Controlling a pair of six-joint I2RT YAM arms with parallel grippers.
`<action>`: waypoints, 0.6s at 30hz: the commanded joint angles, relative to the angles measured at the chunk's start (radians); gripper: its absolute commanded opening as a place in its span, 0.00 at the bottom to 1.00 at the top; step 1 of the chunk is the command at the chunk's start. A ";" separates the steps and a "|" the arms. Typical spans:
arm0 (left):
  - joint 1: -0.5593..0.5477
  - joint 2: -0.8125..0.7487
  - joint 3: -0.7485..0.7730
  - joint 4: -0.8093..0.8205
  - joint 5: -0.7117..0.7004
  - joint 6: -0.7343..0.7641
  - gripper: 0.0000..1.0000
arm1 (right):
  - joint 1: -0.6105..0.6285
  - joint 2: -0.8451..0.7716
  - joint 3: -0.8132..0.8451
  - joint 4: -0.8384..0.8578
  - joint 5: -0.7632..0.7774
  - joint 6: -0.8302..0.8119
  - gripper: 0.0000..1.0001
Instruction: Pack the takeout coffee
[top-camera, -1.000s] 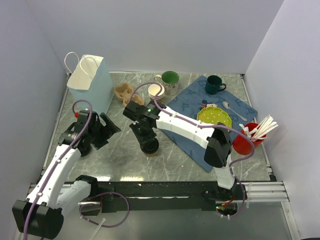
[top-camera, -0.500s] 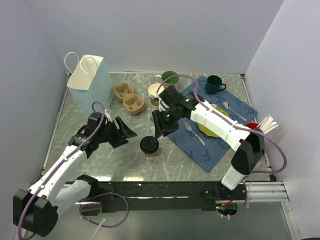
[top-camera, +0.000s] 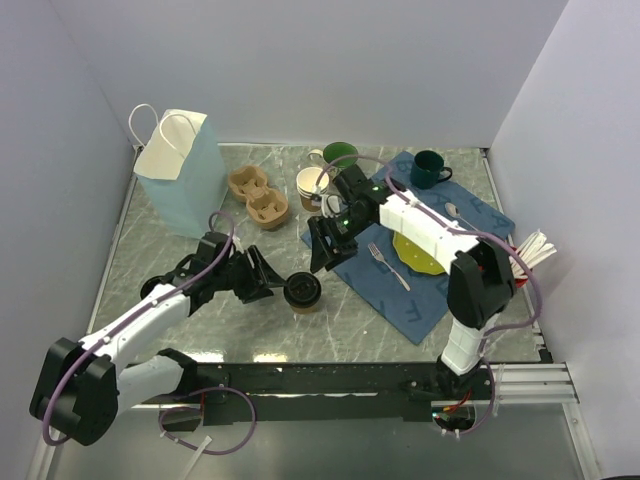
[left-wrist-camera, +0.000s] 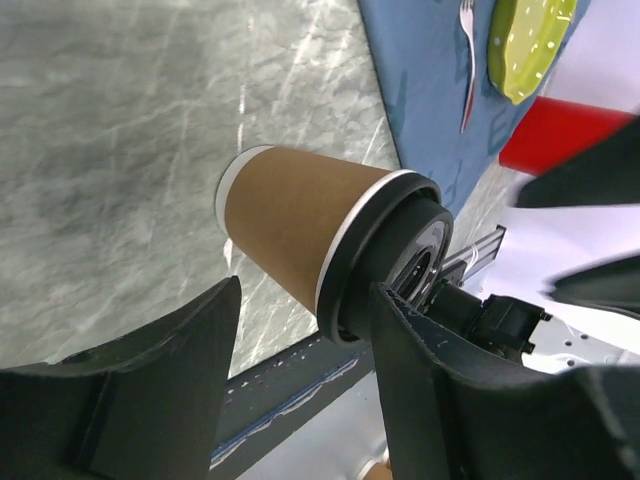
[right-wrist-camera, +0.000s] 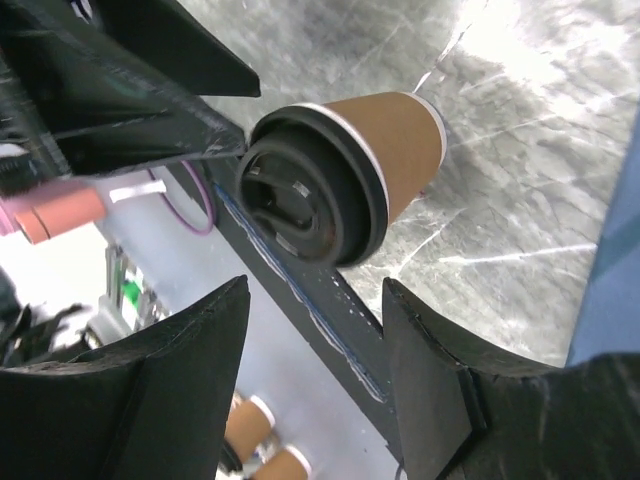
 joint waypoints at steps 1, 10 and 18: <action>-0.025 0.026 -0.001 0.086 0.002 -0.010 0.59 | 0.001 0.051 0.035 0.024 -0.072 -0.070 0.63; -0.051 0.051 0.036 -0.003 -0.073 0.016 0.56 | -0.001 0.072 -0.020 0.088 -0.094 -0.045 0.57; -0.051 -0.012 0.090 -0.094 -0.160 0.044 0.66 | 0.001 0.057 -0.072 0.110 -0.089 -0.047 0.57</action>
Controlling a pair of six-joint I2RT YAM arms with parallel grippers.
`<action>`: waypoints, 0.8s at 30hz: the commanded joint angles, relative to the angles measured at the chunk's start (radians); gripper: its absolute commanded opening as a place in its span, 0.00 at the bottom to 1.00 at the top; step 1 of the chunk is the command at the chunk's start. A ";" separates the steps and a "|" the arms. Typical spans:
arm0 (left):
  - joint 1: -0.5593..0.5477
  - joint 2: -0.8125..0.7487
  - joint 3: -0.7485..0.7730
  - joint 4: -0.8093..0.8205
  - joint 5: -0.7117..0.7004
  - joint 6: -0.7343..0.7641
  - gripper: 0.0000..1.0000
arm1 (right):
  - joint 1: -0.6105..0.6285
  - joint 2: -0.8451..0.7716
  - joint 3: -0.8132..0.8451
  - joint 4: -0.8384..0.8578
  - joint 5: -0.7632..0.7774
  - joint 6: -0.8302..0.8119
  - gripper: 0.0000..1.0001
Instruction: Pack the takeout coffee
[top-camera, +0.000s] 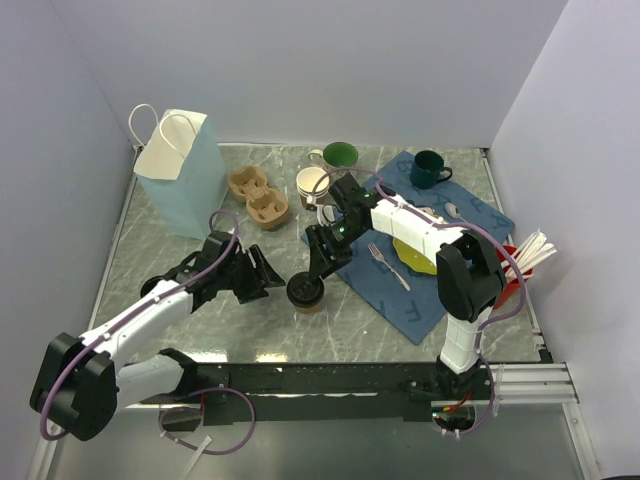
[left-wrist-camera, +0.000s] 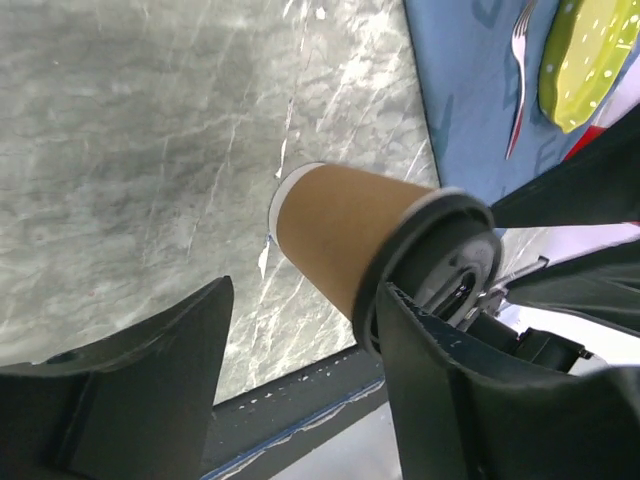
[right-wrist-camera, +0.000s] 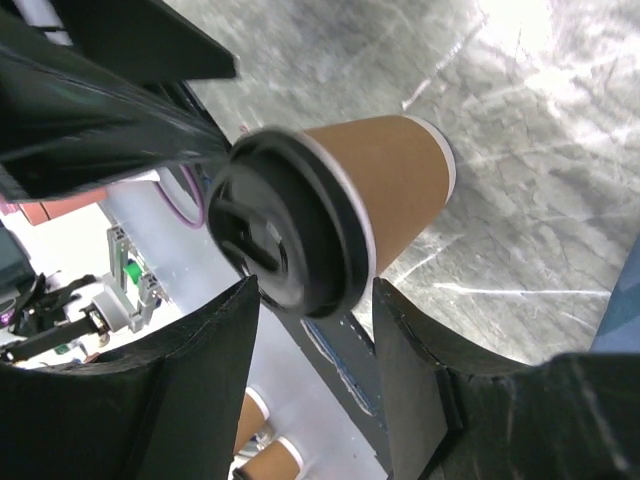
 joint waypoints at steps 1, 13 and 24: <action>-0.004 -0.049 0.043 -0.012 -0.023 0.032 0.67 | 0.002 -0.032 -0.022 0.037 -0.018 -0.007 0.57; -0.033 -0.054 -0.028 0.151 0.080 -0.026 0.61 | 0.002 -0.056 -0.079 0.074 -0.036 0.008 0.57; -0.125 0.023 -0.069 0.096 -0.046 -0.079 0.48 | 0.002 -0.063 -0.186 0.193 -0.023 0.034 0.43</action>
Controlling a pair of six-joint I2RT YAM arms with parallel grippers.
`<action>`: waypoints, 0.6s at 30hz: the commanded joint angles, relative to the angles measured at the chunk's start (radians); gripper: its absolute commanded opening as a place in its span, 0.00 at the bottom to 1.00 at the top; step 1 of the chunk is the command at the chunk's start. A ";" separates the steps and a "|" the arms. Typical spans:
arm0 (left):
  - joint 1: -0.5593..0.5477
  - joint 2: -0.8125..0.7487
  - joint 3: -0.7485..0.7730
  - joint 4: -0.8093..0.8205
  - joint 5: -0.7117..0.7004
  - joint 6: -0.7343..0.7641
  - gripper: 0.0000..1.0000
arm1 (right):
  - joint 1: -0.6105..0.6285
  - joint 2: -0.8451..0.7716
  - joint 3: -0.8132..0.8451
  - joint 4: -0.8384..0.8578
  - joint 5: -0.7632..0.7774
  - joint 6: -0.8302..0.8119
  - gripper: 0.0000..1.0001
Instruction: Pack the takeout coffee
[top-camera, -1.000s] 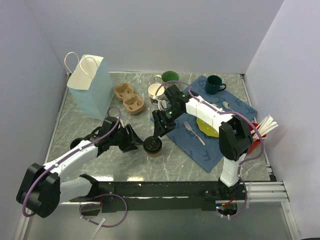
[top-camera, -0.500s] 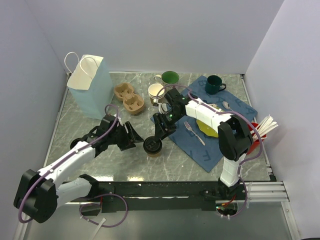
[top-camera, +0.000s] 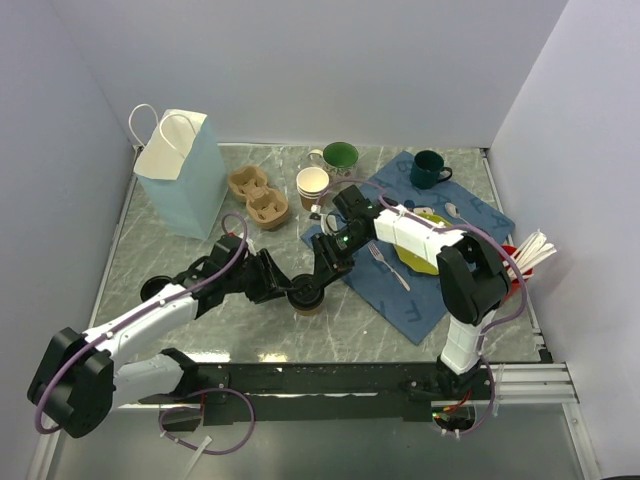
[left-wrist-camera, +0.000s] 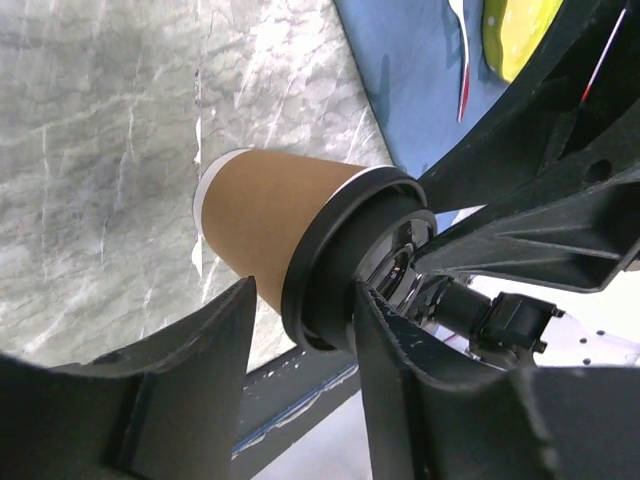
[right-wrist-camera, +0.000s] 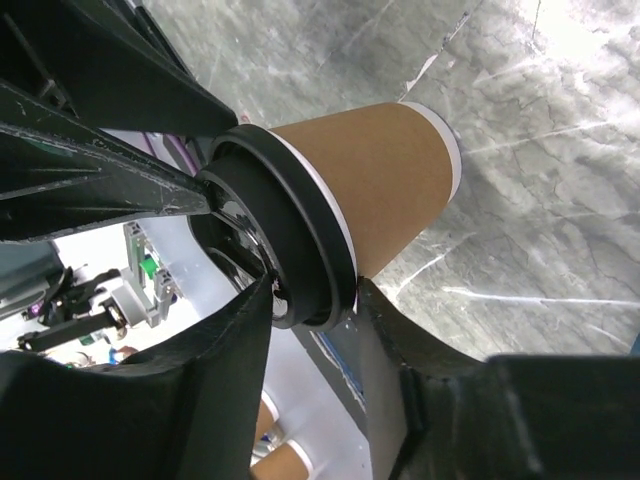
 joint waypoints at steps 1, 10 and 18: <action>-0.041 0.025 -0.042 -0.048 -0.089 -0.027 0.47 | 0.003 -0.035 -0.056 0.095 0.028 0.000 0.42; -0.084 0.021 -0.109 -0.089 -0.164 -0.090 0.46 | 0.000 -0.042 -0.200 0.237 0.048 0.006 0.40; -0.094 -0.048 -0.057 -0.153 -0.184 -0.105 0.50 | -0.011 -0.044 -0.116 0.195 0.018 -0.031 0.41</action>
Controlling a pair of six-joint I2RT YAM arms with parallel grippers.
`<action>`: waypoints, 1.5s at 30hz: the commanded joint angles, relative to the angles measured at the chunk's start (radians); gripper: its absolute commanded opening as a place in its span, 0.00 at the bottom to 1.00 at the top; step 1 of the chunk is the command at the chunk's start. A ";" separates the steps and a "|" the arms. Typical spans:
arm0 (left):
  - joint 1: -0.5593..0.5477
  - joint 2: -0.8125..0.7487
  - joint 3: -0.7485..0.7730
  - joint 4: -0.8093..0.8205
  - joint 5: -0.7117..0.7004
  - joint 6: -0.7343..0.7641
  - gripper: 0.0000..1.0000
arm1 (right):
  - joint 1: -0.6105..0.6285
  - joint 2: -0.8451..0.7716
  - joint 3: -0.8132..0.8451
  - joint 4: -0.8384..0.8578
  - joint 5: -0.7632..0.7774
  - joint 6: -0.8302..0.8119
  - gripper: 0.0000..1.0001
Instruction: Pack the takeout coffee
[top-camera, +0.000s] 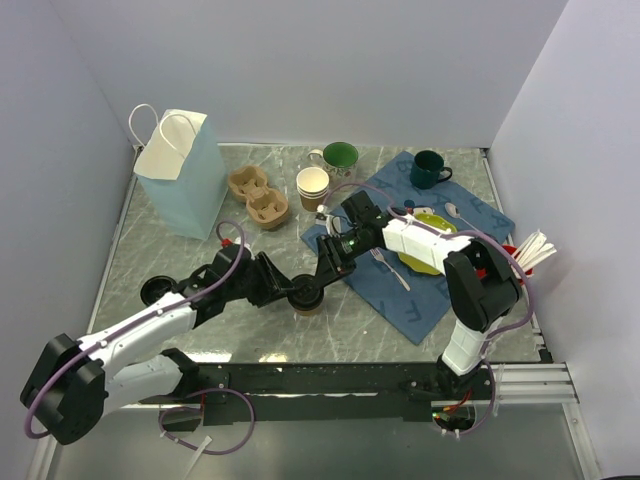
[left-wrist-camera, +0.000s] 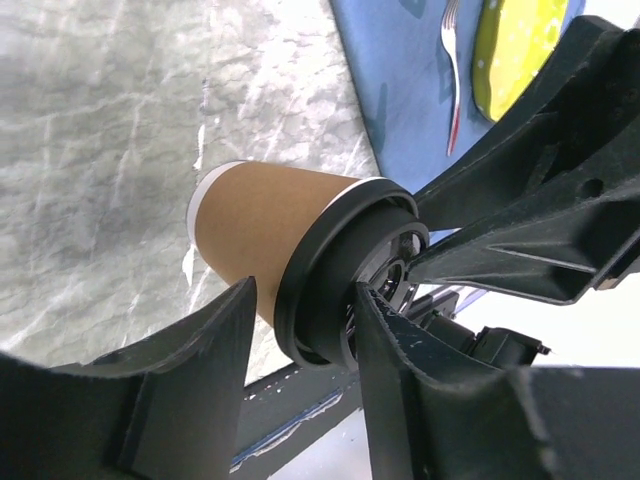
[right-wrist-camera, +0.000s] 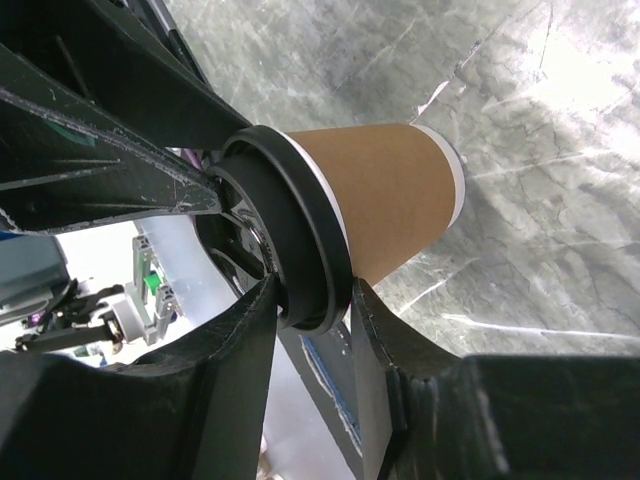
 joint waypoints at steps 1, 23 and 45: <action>-0.019 -0.014 0.009 -0.206 -0.041 0.019 0.51 | 0.014 0.026 0.058 -0.032 0.050 -0.077 0.43; -0.019 -0.005 0.197 -0.221 -0.024 0.094 0.78 | 0.011 -0.107 0.221 -0.243 0.168 0.061 0.63; -0.021 0.141 0.182 -0.195 -0.049 0.160 0.66 | 0.014 -0.200 -0.060 -0.141 0.197 0.169 0.40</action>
